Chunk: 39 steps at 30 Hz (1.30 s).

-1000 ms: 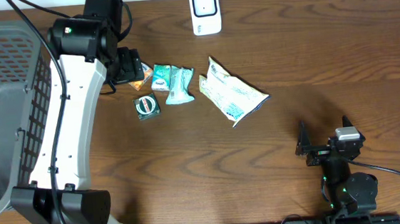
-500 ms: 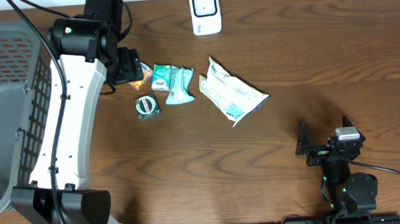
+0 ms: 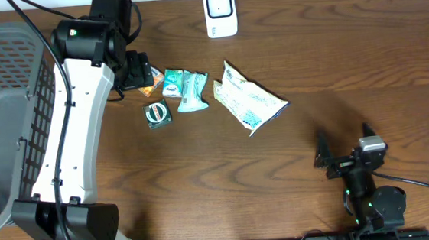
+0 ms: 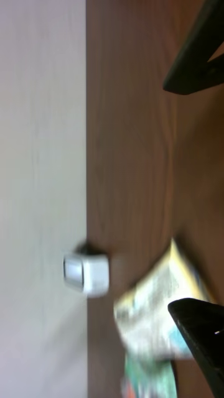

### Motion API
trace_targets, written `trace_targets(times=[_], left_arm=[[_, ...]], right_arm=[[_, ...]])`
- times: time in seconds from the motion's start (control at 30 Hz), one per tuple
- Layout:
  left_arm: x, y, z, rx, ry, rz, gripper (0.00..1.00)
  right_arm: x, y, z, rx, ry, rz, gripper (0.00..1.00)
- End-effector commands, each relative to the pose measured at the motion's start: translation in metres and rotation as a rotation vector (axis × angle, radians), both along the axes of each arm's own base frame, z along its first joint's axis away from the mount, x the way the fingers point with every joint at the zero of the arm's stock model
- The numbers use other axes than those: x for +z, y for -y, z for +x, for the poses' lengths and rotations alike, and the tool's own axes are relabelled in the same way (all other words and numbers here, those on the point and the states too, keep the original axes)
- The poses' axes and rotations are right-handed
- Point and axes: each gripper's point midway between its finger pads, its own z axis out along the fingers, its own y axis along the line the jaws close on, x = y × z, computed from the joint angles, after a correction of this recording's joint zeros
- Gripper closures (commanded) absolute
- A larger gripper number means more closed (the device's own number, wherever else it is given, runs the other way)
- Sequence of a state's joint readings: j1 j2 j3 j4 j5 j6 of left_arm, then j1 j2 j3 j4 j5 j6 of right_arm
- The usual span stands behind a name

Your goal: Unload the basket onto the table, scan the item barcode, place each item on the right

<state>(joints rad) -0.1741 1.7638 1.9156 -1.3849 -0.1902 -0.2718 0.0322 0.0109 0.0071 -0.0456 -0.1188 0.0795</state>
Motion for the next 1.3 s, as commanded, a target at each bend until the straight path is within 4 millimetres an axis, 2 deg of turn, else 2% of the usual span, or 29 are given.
trace_targets(times=[0.0, 0.1, 0.43, 0.53, 0.7, 0.77, 0.9, 1.03, 1.17, 1.23, 1.27], left_arm=[[-0.002, -0.004, 0.000, -0.004, -0.012, 0.025, 0.02], [-0.002, -0.004, 0.000, -0.003, -0.012, 0.025, 0.03], [-0.002, -0.004, 0.000, -0.004, -0.012, 0.025, 0.02], [-0.002, -0.004, 0.000, -0.003, -0.012, 0.025, 0.02], [-0.002, -0.004, 0.000, -0.003, -0.012, 0.025, 0.02], [-0.002, -0.004, 0.000, -0.003, -0.012, 0.025, 0.02], [-0.002, -0.004, 0.000, -0.004, -0.012, 0.025, 0.02], [-0.002, -0.004, 0.000, -0.003, -0.012, 0.025, 0.02], [-0.002, -0.004, 0.000, -0.004, -0.012, 0.025, 0.02], [-0.002, -0.004, 0.000, -0.003, -0.012, 0.025, 0.03], [-0.002, -0.004, 0.000, -0.003, -0.012, 0.025, 0.02]], right_arm=[[0.002, -0.049, -0.015, 0.290, -0.039, 0.163, 0.01], [0.003, -0.059, -0.021, 0.357, -0.057, 0.213, 0.01], [0.014, -0.058, -0.020, 0.348, -0.070, 0.385, 0.01], [0.025, -0.062, -0.022, 0.377, -0.065, 0.481, 0.01], [0.075, -0.067, -0.034, 0.467, 0.142, 0.456, 0.01], [0.104, -0.059, -0.041, 0.450, 0.283, 0.442, 0.01], [0.146, -0.042, -0.051, 0.384, 0.455, 0.442, 0.01], [0.182, -0.039, -0.063, 0.341, 0.562, 0.302, 0.01], [0.210, -0.039, -0.061, 0.292, 0.579, 0.142, 0.01], [0.219, -0.041, -0.053, 0.283, 0.541, 0.078, 0.01], [0.223, -0.045, -0.043, 0.290, 0.481, 0.035, 0.01]])
